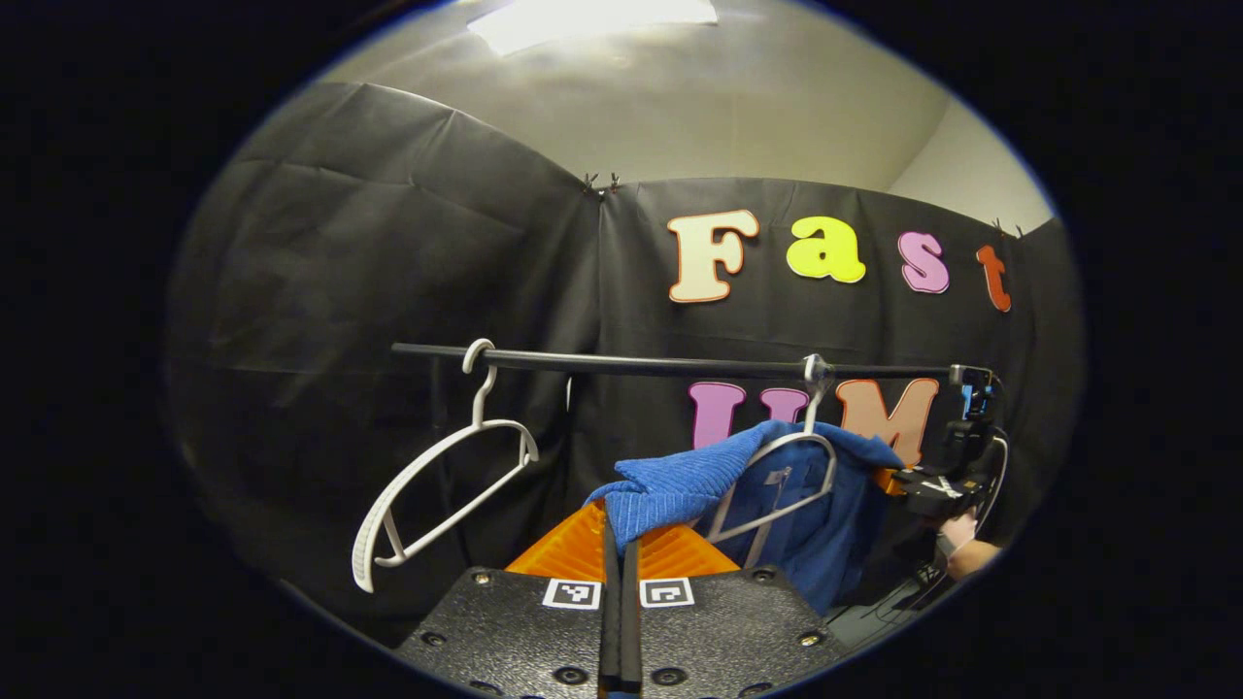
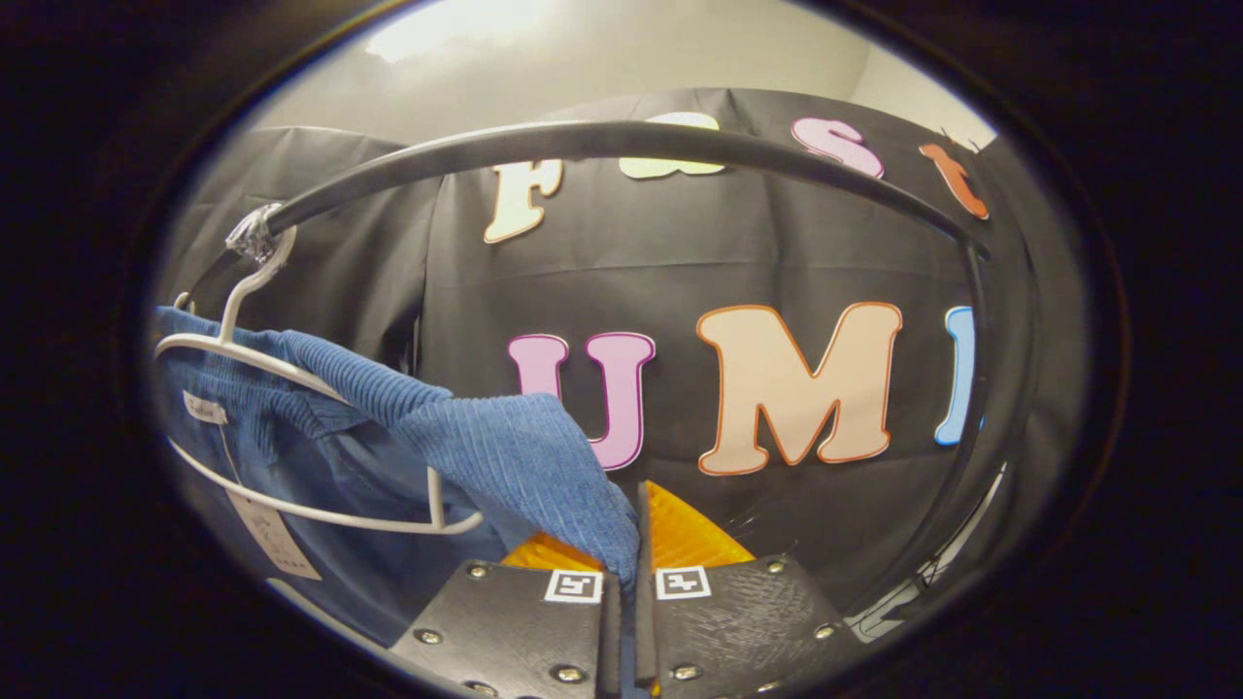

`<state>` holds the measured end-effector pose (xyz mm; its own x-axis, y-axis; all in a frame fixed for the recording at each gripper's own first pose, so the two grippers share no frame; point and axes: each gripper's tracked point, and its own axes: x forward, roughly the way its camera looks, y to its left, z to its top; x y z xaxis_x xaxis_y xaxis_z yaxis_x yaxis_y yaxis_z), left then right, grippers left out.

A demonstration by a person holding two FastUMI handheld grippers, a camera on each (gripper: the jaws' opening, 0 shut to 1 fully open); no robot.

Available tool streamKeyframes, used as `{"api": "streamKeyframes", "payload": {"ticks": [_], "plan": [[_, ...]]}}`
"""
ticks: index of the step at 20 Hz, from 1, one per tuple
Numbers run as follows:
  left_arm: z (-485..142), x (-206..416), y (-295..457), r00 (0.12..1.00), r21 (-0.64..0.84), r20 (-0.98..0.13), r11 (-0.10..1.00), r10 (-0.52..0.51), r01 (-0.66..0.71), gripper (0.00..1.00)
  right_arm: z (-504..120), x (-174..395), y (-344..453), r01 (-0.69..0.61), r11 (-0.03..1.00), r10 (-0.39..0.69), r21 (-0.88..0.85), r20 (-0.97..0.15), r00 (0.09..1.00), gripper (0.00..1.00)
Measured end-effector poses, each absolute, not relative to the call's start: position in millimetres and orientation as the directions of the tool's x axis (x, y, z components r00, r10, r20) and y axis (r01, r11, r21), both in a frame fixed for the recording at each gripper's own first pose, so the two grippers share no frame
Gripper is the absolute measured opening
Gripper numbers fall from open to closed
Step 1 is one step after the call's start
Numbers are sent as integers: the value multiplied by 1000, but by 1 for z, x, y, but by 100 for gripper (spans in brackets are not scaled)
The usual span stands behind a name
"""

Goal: Grasp the clothes on the hanger with both hands and then place them into the laundry hamper below.

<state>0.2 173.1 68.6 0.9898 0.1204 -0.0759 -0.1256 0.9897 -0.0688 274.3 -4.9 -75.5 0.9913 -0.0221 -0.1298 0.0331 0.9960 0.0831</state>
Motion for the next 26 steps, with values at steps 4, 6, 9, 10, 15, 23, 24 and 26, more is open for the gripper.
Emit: {"api": "streamKeyframes", "payload": {"ticks": [4, 6, 9, 10, 15, 23, 24, 26], "plan": [[62, 12, 202, 978, -3, -76, 980, 196, -197, 0, -78, 278, -1, 15, 997, -4, 81, -129, 992, 6], [54, 15, 207, 977, -26, -83, 980, 197, -199, 0, -81, 279, -1, 10, 997, -1, 71, -128, 992, 6], [38, 24, 215, 972, -18, -95, 976, 213, -216, 0, -84, 283, -1, 5, 998, 3, 62, -132, 991, 11], [31, 27, 215, 971, -19, -101, 975, 217, -220, 0, -83, 285, -2, 5, 998, 2, 56, -132, 991, 6], [7, 42, 215, 972, -61, -106, 974, 211, -218, 0, -78, 298, -12, 36, 999, -32, 31, -115, 993, 6], [-24, 59, 210, 975, -121, -139, 974, 175, -192, 0, -85, 316, -23, 80, 996, -76, 35, -111, 991, 6], [-27, 60, 210, 975, -122, -143, 974, 172, -190, 0, -86, 317, -23, 80, 996, -75, 34, -113, 991, 6], [-34, 63, 209, 974, -119, -151, 976, 166, -185, 0, -92, 319, -22, 82, 996, -78, 29, -123, 989, 6]]}}
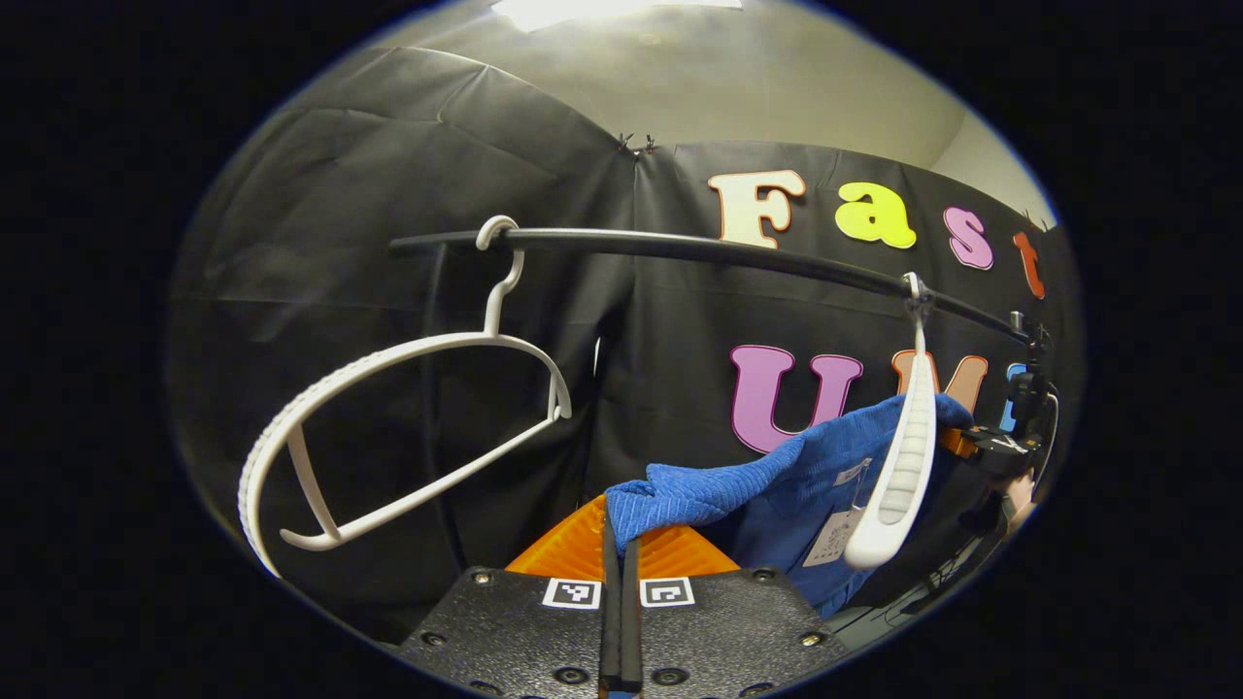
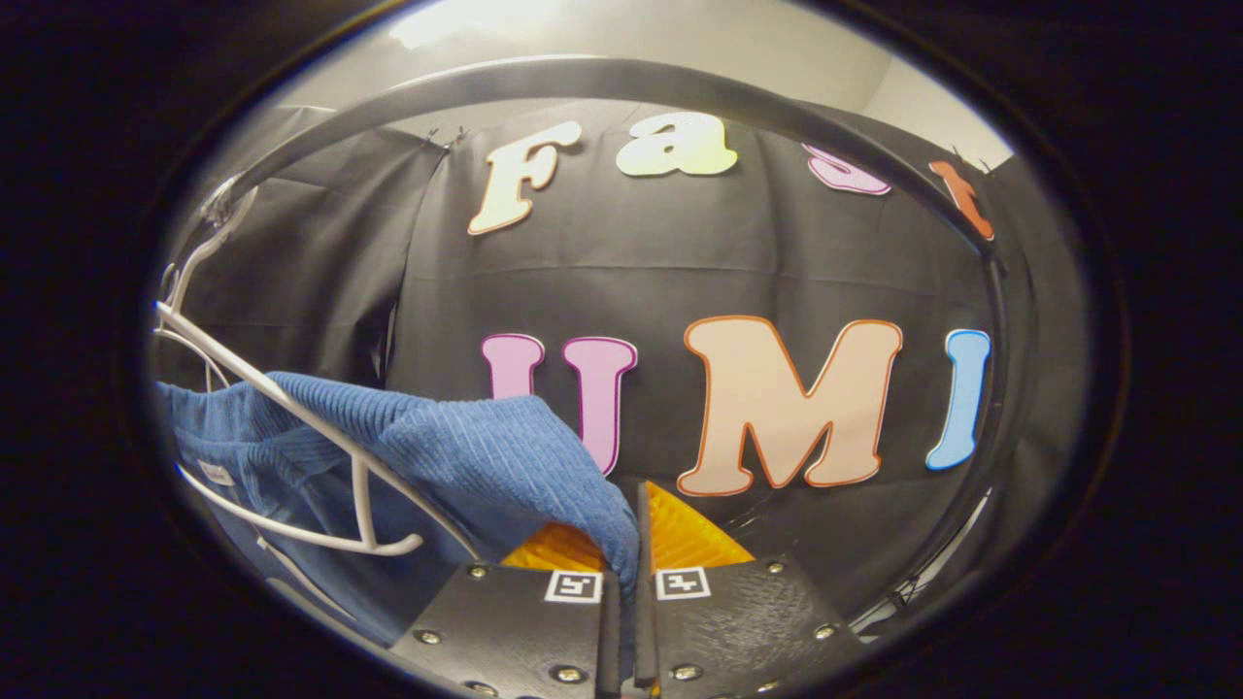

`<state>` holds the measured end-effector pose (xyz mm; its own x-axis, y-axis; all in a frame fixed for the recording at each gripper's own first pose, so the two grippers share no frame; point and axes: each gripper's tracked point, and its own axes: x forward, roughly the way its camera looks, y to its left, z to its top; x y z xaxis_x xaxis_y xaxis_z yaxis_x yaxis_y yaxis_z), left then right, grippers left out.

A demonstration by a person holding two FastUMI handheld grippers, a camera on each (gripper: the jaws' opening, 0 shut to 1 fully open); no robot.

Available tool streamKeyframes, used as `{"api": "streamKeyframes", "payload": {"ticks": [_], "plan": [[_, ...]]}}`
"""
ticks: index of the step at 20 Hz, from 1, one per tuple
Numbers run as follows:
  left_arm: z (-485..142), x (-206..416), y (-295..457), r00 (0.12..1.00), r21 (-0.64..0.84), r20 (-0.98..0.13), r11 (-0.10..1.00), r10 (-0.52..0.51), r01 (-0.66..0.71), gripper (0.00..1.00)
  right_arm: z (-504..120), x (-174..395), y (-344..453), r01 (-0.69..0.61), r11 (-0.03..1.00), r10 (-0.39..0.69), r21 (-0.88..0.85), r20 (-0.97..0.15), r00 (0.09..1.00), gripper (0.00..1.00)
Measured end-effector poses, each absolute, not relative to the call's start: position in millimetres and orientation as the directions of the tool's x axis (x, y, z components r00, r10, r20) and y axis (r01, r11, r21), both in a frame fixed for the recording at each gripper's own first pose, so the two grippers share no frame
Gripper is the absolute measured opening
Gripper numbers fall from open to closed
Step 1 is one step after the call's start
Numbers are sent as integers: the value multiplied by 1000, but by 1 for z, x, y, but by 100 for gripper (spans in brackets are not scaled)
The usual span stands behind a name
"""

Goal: Grasp the clothes on the hanger with both hands and then place them into the laundry hamper below.

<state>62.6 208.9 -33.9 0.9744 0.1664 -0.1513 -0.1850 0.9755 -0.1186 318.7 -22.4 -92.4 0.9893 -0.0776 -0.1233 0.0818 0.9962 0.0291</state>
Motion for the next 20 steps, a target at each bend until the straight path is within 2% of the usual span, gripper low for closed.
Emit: {"api": "streamKeyframes", "payload": {"ticks": [11, 12, 13, 20], "plan": [[-69, 60, 204, 965, -145, -210, 972, 154, -186, 0, -131, 316, -16, 79, 996, -68, 46, -197, 978, 6], [-74, 59, 204, 964, -142, -220, 972, 152, -186, 1, -138, 312, -14, 75, 996, -63, 50, -213, 975, 11], [-79, 58, 203, 962, -141, -228, 972, 151, -186, 1, -140, 312, -13, 74, 996, -60, 52, -225, 973, 6], [-104, 53, 196, 949, -150, -278, 970, 145, -192, 1, -169, 299, -14, 77, 995, -55, 68, -284, 957, 6]]}}
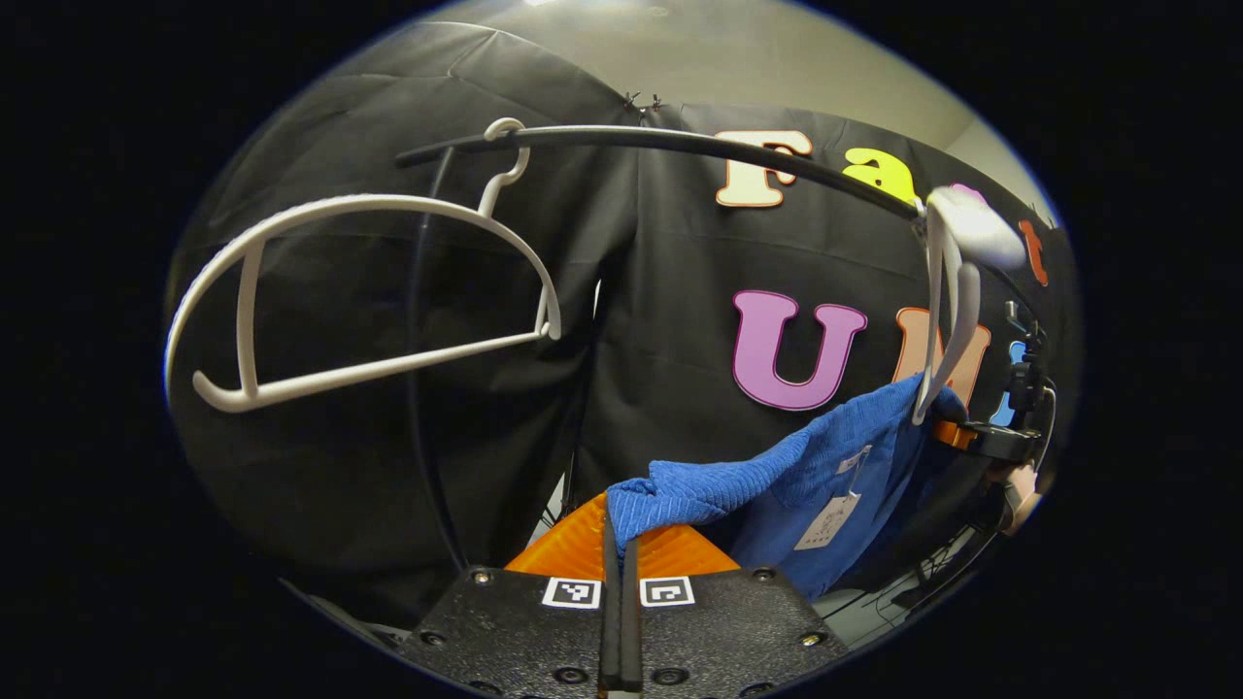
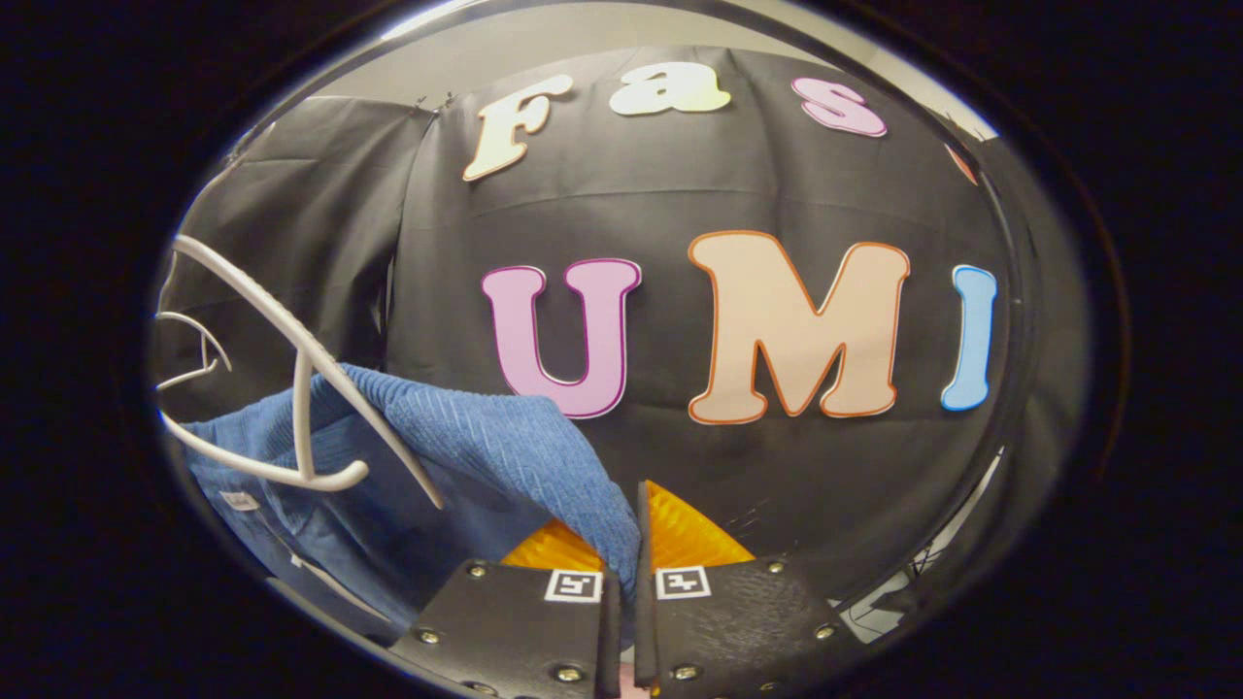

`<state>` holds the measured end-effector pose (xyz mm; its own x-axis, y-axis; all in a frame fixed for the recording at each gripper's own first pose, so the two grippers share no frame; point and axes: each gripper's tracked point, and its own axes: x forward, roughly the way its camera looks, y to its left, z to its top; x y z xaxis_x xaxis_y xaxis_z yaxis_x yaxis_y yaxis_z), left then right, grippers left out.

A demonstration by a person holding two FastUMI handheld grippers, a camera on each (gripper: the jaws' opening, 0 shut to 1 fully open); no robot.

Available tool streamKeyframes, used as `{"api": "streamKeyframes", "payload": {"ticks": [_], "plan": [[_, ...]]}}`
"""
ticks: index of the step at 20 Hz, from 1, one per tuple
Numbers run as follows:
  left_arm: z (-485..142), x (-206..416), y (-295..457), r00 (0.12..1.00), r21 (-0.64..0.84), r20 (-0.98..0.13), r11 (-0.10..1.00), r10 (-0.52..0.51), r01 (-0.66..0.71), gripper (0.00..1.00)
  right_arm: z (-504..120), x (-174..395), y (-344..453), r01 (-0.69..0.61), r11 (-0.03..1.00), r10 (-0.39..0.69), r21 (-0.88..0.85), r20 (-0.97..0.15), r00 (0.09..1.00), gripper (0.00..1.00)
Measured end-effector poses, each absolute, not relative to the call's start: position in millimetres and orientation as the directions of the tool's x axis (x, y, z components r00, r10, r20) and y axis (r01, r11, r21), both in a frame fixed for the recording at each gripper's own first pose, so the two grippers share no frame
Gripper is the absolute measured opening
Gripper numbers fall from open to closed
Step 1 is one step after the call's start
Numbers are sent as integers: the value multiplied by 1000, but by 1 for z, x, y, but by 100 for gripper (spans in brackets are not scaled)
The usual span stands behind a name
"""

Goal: Grasp the clothes on the hanger with both hands and then place them into the laundry hamper below.

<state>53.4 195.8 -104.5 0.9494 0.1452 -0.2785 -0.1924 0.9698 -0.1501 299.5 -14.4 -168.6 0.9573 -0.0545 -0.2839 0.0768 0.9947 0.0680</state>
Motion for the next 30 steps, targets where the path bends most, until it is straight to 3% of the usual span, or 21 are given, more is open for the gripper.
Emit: {"api": "streamKeyframes", "payload": {"ticks": [10, 11, 12, 13, 14, 21, 30], "plan": [[-132, 43, 187, 934, -133, -331, 973, 137, -190, 0, -193, 280, -16, 81, 994, -54, 69, -333, 941, 6], [-135, 43, 184, 932, -132, -337, 973, 136, -190, 1, -196, 278, -16, 81, 994, -52, 71, -338, 940, 11], [-138, 43, 181, 929, -130, -345, 974, 133, -187, 1, -199, 276, -16, 81, 994, -52, 71, -344, 938, 6], [-141, 44, 180, 928, -127, -349, 974, 131, -185, 2, -201, 273, -16, 82, 994, -53, 70, -346, 937, 11], [-144, 42, 177, 926, -122, -353, 975, 131, -184, 1, -204, 270, -19, 89, 994, -61, 63, -353, 934, 6], [-172, 29, 147, 912, -68, -403, 991, 77, -113, 1, -243, 236, 3, 36, 997, -1, 75, -427, 904, 6], [-164, 39, 20, 903, -92, -380, 979, -203, 181, 1, -213, 189, 30, -23, 993, 69, 120, -399, 914, 6]]}}
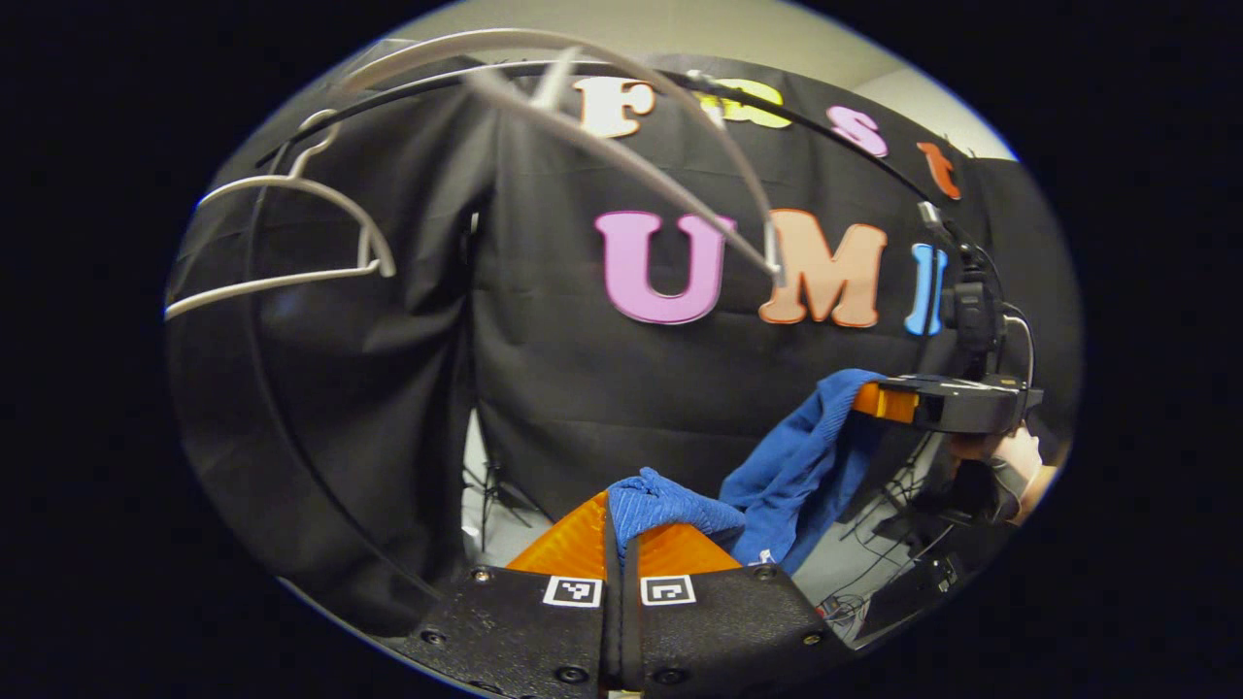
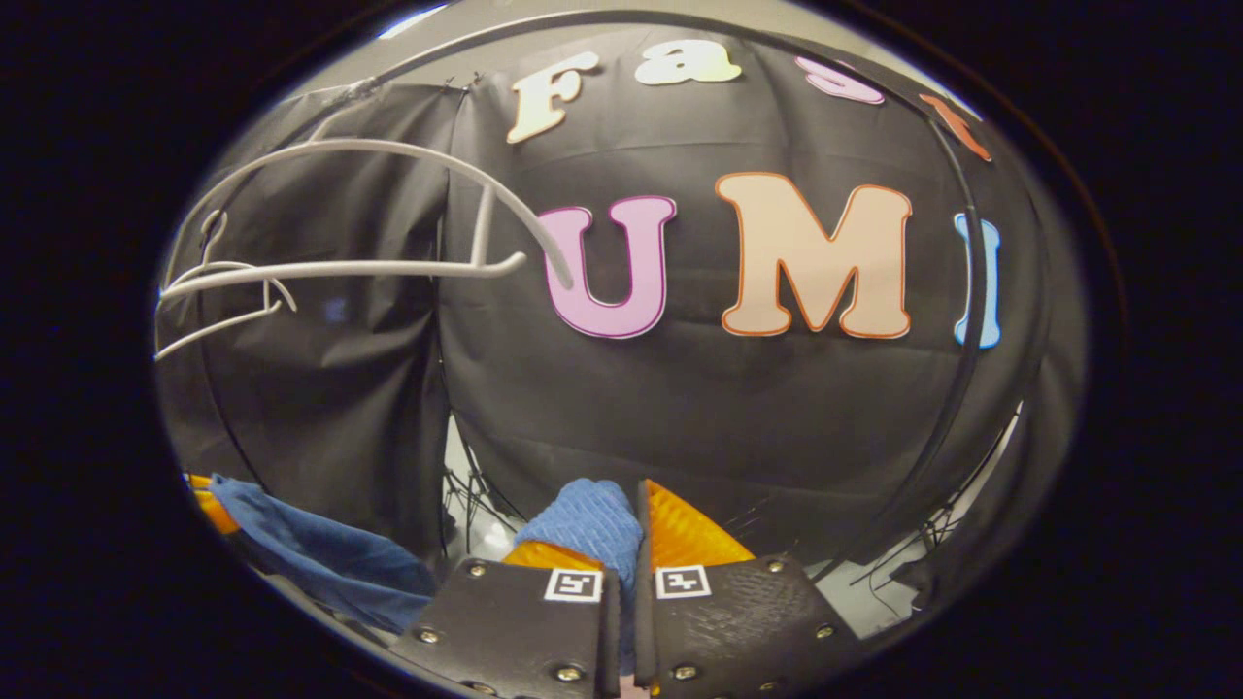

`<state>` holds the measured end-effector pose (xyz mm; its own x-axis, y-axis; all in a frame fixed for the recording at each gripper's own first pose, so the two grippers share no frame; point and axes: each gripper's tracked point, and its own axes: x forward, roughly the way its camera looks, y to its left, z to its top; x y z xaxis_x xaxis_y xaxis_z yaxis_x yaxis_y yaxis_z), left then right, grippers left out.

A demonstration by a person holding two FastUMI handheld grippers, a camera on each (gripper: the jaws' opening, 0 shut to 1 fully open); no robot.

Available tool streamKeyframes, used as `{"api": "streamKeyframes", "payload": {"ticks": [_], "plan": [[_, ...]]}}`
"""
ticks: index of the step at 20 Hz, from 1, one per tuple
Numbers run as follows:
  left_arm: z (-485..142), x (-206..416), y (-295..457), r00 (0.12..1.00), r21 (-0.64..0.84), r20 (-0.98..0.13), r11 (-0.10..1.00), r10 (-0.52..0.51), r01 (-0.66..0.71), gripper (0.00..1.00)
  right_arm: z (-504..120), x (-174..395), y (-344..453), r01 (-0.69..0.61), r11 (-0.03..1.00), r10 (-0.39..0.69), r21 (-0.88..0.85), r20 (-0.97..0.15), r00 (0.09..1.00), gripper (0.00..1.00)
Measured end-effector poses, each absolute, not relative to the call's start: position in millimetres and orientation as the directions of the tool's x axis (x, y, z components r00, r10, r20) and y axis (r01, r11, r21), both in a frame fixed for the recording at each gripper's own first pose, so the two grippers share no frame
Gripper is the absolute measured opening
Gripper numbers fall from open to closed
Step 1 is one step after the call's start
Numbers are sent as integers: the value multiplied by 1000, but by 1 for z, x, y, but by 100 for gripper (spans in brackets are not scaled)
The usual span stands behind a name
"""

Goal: Grasp the clothes on the hanger with both hands and then place them into the laundry hamper below.

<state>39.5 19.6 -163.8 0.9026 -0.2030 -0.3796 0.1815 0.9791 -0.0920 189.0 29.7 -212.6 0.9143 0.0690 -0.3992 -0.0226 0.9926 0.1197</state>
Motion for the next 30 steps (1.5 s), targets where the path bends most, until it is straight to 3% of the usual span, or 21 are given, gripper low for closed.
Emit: {"api": "streamKeyframes", "payload": {"ticks": [5, 11, 13, 14, 24, 30], "plan": [[-146, 47, -39, 882, -140, -306, 933, -359, 331, 1, -200, 165, 23, -23, 990, 75, 137, -386, 919, 6], [-147, 62, -80, 850, -256, -267, 884, -454, 392, 1, -217, 141, 6, 12, 988, 55, 154, -425, 904, 6], [-166, 67, -86, 838, -284, -297, 880, -458, 380, 0, -235, 131, 3, 23, 987, 52, 156, -460, 887, 1], [-177, 69, -87, 833, -290, -316, 882, -454, 371, 0, -246, 127, 1, 30, 987, 51, 159, -480, 876, 6], [-302, 44, -82, 698, -259, -574, 904, -428, 341, 1, -371, 65, -1, 119, 980, 29, 160, -705, 708, 6], [-360, 14, -78, 583, -232, -701, 904, -412, 360, 2, -414, 35, 6, 134, 981, 29, 138, -796, 605, 7]]}}
